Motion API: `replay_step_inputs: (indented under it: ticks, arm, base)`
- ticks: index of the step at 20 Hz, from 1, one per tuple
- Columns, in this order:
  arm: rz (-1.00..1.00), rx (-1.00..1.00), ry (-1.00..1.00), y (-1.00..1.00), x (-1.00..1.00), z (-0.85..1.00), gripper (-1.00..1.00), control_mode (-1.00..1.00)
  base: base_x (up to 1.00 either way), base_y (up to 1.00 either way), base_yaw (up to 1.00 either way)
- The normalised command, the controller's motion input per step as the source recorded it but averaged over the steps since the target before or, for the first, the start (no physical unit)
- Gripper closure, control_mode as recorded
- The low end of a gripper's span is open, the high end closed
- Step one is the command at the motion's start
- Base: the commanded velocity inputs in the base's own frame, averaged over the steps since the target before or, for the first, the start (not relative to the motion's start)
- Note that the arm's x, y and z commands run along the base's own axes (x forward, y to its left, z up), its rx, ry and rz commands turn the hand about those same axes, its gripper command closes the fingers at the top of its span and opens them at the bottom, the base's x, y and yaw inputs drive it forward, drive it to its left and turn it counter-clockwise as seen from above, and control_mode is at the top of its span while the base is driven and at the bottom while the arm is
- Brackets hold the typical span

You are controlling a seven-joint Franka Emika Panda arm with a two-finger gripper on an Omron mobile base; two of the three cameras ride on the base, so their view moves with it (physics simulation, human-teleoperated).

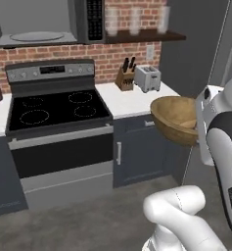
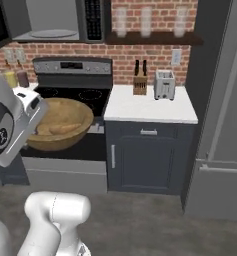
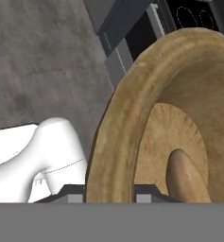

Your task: Pick the sweet potato from the sink and place it in the bowl. Then pick the bowl and place it in the microwave. Then close the microwave door and press the start button.

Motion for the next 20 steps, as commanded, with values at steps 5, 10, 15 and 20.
replay_step_inputs:
  ticks: [5,10,15,20]
  arm:
    - [0.0,0.0,0.0,0.0,0.0,0.0,1.0,1.0]
    - [0.0,0.0,0.0,0.0,0.0,0.0,1.0,1.0]
    - [0.0,0.0,0.0,0.0,0.0,0.0,1.0,1.0]
    - [0.0,0.0,0.0,0.0,0.0,0.0,1.0,1.0]
  base:
    - [0.03,-0.54,0.42]
    - [0.0,-0.21,0.44]
    - [0.0,-0.2,0.48]
    - [0.41,-0.2,0.28]
